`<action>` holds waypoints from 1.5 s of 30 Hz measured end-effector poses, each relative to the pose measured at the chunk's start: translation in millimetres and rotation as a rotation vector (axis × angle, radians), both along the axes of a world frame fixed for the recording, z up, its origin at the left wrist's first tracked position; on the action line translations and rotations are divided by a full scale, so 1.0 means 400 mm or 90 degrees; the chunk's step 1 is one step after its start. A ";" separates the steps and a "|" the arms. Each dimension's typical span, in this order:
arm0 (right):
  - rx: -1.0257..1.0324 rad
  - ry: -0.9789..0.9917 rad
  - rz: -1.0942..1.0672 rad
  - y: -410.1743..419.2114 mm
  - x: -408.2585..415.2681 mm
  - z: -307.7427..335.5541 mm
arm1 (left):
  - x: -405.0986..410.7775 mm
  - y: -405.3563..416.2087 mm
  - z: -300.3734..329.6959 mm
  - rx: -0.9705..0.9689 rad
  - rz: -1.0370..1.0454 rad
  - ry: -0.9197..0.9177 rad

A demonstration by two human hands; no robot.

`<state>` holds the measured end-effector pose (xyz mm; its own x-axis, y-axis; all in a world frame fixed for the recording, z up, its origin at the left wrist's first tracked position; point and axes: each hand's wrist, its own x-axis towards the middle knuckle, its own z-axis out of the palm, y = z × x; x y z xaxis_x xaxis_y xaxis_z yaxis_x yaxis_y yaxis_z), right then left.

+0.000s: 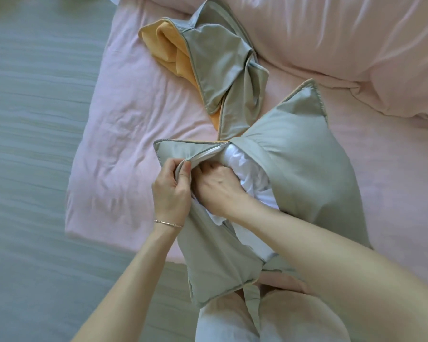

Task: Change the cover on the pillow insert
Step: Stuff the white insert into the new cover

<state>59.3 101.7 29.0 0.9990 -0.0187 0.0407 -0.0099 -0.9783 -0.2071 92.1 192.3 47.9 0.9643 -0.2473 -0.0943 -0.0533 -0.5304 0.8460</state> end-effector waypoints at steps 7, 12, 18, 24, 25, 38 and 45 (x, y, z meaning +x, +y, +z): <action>-0.133 0.244 0.091 0.074 0.148 -0.046 | 0.091 0.073 -0.010 0.064 0.070 0.039; 0.129 0.173 0.065 0.072 0.103 0.007 | 0.158 0.087 -0.058 0.160 0.104 0.082; 0.154 0.034 -0.052 -0.039 -0.021 0.051 | 0.155 0.016 -0.101 0.125 0.043 0.149; 0.223 -0.058 -0.079 -0.086 -0.141 0.054 | 0.112 -0.013 -0.129 0.078 -0.011 0.189; 0.247 -0.062 -0.083 -0.086 -0.152 0.046 | 0.105 -0.014 -0.127 0.073 -0.016 0.193; 0.118 -0.042 -0.039 -0.076 0.014 0.085 | 0.036 -0.031 -0.090 -0.261 0.086 0.497; 0.045 -0.093 0.048 -0.129 -0.035 0.020 | 0.003 -0.045 -0.047 -0.384 0.103 0.580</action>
<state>45.4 50.1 36.9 0.9813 0.0475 0.1863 0.0974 -0.9583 -0.2688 93.2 174.2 29.2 0.6199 -0.3689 -0.6926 0.7546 0.0382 0.6551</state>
